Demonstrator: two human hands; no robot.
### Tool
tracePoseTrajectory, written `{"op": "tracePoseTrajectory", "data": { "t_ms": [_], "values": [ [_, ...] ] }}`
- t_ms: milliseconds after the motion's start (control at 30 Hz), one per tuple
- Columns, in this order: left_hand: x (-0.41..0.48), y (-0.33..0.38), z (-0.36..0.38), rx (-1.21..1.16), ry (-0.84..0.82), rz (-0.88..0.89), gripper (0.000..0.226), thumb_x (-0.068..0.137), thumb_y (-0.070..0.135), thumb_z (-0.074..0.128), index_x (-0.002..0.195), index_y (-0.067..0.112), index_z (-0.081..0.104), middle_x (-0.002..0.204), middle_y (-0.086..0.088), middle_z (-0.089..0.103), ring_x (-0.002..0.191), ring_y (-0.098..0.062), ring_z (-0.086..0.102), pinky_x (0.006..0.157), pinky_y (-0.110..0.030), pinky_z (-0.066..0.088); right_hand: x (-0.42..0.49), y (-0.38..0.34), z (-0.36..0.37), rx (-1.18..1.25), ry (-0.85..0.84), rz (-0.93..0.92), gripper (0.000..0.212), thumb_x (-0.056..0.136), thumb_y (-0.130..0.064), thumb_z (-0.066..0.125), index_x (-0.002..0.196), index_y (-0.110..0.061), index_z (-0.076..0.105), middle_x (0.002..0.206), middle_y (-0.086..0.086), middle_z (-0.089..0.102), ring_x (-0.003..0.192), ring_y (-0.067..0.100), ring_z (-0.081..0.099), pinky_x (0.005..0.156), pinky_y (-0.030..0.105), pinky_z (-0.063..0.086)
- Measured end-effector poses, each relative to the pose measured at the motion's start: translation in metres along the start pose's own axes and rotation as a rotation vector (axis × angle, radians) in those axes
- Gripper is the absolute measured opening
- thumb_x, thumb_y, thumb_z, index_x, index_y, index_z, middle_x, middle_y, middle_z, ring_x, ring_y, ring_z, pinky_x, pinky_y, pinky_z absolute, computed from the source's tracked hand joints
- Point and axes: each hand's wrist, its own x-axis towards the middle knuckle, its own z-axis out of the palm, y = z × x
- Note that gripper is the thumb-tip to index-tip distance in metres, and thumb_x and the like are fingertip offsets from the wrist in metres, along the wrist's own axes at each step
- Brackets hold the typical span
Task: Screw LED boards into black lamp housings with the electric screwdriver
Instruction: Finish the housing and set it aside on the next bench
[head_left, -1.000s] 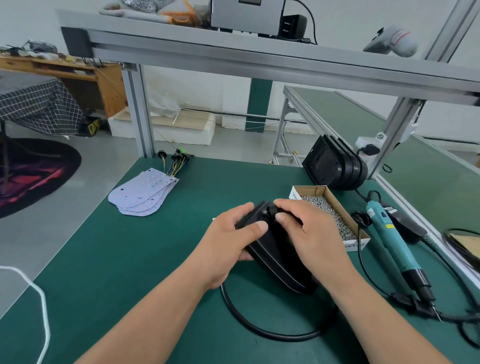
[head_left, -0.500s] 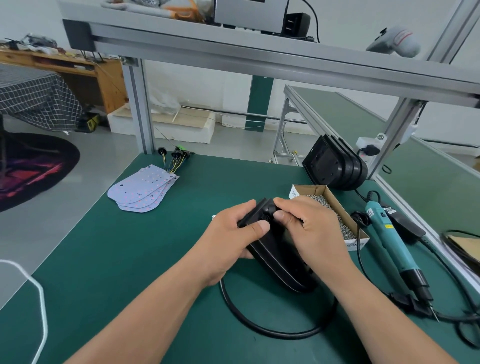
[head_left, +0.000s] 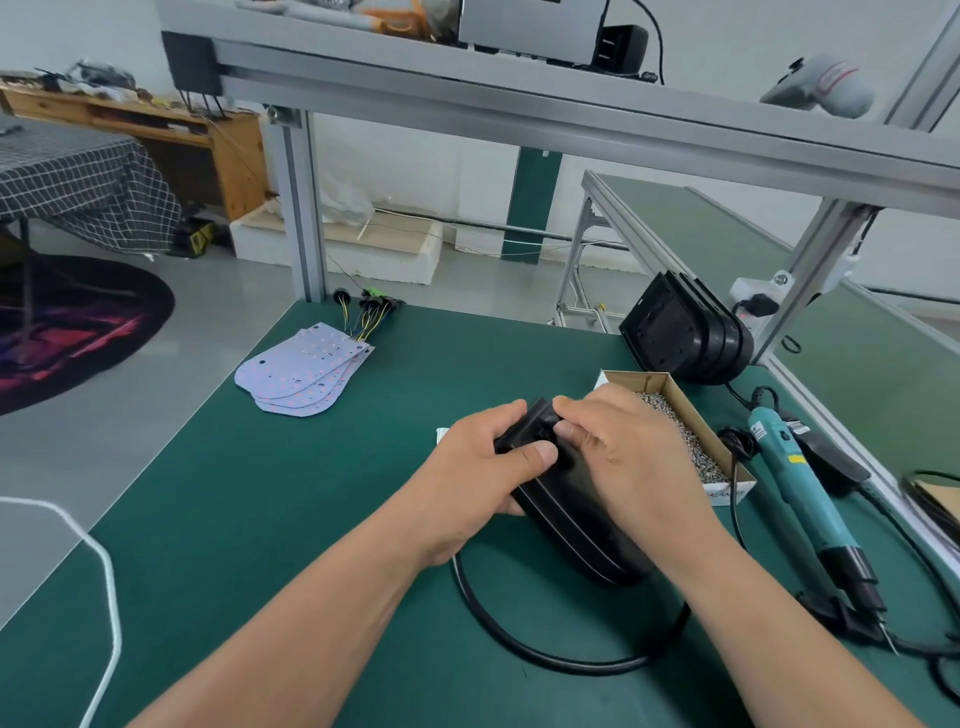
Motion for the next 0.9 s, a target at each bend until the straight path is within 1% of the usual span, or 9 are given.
{"op": "tracePoseTrajectory", "data": {
  "t_ms": [100, 167, 300, 467, 567, 633, 733, 800, 900],
  "values": [
    [0.0, -0.001, 0.0, -0.01, 0.02, -0.02, 0.015, 0.105, 0.009, 0.061, 0.118, 0.003, 0.066, 0.096, -0.001, 0.069, 0.088, -0.014, 0.07, 0.079, -0.035, 0.063, -0.001, -0.002, 0.004, -0.03, -0.116, 0.039, 0.028, 0.103, -0.02, 0.051, 0.106, 0.0, 0.07, 0.092, 0.005, 0.058, 0.084, 0.026, 0.06, 0.074, 0.047, 0.054],
    [0.001, -0.001, -0.001, -0.022, 0.033, -0.042, 0.019, 0.105, 0.011, 0.062, 0.119, 0.0, 0.064, 0.099, -0.005, 0.069, 0.09, -0.016, 0.07, 0.081, -0.037, 0.063, -0.003, 0.0, 0.004, -0.035, -0.175, 0.024, 0.04, 0.106, -0.026, 0.043, 0.118, 0.002, 0.068, 0.101, 0.005, 0.058, 0.09, 0.026, 0.058, 0.08, 0.046, 0.053],
    [0.003, -0.002, -0.004, -0.039, 0.054, -0.086, 0.031, 0.102, 0.017, 0.065, 0.122, -0.005, 0.061, 0.104, -0.011, 0.067, 0.096, -0.022, 0.07, 0.09, -0.049, 0.064, -0.005, 0.004, 0.005, -0.073, -0.266, -0.002, 0.043, 0.108, -0.024, 0.042, 0.139, 0.0, 0.06, 0.115, 0.009, 0.055, 0.101, 0.027, 0.057, 0.089, 0.042, 0.052],
    [0.006, -0.003, -0.008, -0.135, 0.078, -0.186, 0.024, 0.107, 0.015, 0.062, 0.125, 0.0, 0.067, 0.103, -0.006, 0.072, 0.092, -0.021, 0.071, 0.084, -0.041, 0.064, -0.004, 0.009, 0.014, -0.156, -0.345, -0.012, 0.046, 0.108, -0.015, 0.044, 0.153, -0.01, 0.05, 0.132, 0.006, 0.054, 0.119, 0.028, 0.052, 0.098, 0.044, 0.05],
    [0.009, -0.002, -0.011, -0.131, 0.123, -0.23, 0.044, 0.099, 0.025, 0.073, 0.139, 0.008, 0.062, 0.108, -0.006, 0.075, 0.091, -0.02, 0.076, 0.074, -0.037, 0.064, -0.008, 0.009, 0.009, -0.125, -0.308, 0.056, 0.049, 0.109, -0.025, 0.044, 0.158, -0.021, 0.043, 0.135, -0.003, 0.052, 0.121, 0.022, 0.053, 0.097, 0.043, 0.05],
    [0.01, -0.005, -0.017, 0.024, 0.187, -0.235, 0.066, 0.089, 0.039, 0.077, 0.147, 0.013, 0.058, 0.113, -0.004, 0.076, 0.087, -0.018, 0.079, 0.07, -0.037, 0.065, -0.014, 0.011, 0.005, -0.126, -0.297, 0.125, 0.05, 0.108, -0.022, 0.045, 0.158, -0.024, 0.042, 0.131, -0.002, 0.052, 0.114, 0.023, 0.057, 0.091, 0.045, 0.052],
    [0.009, -0.003, -0.03, 0.497, 0.297, -0.196, 0.057, 0.095, 0.055, 0.07, 0.142, 0.026, 0.061, 0.094, 0.008, 0.075, 0.066, -0.011, 0.074, 0.061, -0.023, 0.058, -0.018, 0.018, 0.003, -0.061, -0.248, 0.196, 0.042, 0.108, -0.01, 0.046, 0.147, -0.021, 0.058, 0.121, 0.0, 0.06, 0.107, 0.024, 0.062, 0.092, 0.043, 0.051],
    [0.007, 0.001, -0.041, 0.824, 0.409, -0.185, 0.052, 0.099, 0.063, 0.057, 0.137, 0.028, 0.064, 0.094, 0.012, 0.071, 0.081, -0.007, 0.07, 0.071, -0.022, 0.052, -0.017, 0.022, 0.002, -0.041, -0.205, 0.239, 0.036, 0.108, -0.011, 0.047, 0.137, -0.021, 0.065, 0.116, -0.004, 0.064, 0.106, 0.018, 0.062, 0.093, 0.04, 0.05],
    [0.003, 0.01, -0.055, 1.254, 0.536, -0.302, 0.054, 0.098, 0.066, 0.048, 0.126, 0.022, 0.062, 0.116, 0.001, 0.059, 0.101, -0.025, 0.063, 0.079, -0.037, 0.047, -0.017, 0.025, 0.001, -0.07, -0.171, 0.25, 0.033, 0.108, -0.012, 0.047, 0.131, -0.023, 0.068, 0.11, -0.01, 0.064, 0.103, 0.014, 0.06, 0.089, 0.036, 0.048]
  ]
}}
